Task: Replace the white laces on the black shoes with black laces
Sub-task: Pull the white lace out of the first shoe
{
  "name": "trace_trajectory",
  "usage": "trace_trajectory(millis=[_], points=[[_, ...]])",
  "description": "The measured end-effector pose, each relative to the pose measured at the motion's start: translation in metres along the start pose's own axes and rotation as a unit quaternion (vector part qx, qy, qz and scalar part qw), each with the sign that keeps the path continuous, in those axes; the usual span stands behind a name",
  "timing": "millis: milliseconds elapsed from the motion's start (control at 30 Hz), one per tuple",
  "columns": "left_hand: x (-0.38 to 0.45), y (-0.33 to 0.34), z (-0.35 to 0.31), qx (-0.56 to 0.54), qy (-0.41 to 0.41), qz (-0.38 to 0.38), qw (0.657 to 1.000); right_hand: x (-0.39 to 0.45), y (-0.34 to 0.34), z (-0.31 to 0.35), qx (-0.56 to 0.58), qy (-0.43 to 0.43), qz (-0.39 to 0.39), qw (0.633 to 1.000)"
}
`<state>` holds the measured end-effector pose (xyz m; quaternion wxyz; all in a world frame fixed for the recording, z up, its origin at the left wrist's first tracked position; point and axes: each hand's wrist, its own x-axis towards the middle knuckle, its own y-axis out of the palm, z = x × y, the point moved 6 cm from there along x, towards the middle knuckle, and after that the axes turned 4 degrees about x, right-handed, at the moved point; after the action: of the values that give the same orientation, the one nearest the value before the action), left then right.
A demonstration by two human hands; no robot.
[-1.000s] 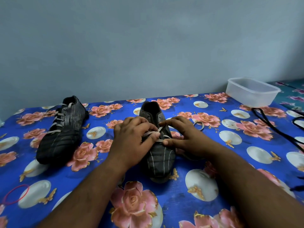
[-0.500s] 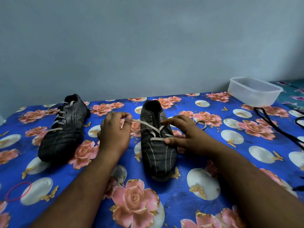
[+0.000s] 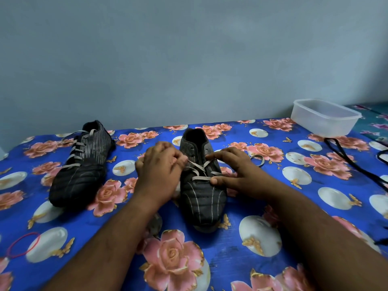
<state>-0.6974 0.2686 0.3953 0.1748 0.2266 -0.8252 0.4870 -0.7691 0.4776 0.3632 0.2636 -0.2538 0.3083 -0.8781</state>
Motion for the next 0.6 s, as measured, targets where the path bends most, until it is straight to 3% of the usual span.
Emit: trace_trajectory(millis=[100, 200, 433, 600], points=[[0.008, -0.015, 0.025, -0.012, -0.089, -0.069, 0.994, -0.001, 0.0, 0.001, 0.025, 0.001, 0.002, 1.0], [0.007, -0.013, 0.042, 0.013, -0.135, -0.052, 0.989, -0.001, 0.0, 0.002, 0.015, 0.0, 0.001, 1.0], [-0.005, 0.0, -0.009, 0.014, 0.061, 0.013, 0.998, -0.001, -0.002, 0.003, -0.004, -0.005, -0.004, 1.0], [-0.007, 0.01, -0.014, 0.002, 0.073, 0.039, 0.997, 0.0, -0.002, 0.004, -0.01, -0.008, -0.005, 1.0]])
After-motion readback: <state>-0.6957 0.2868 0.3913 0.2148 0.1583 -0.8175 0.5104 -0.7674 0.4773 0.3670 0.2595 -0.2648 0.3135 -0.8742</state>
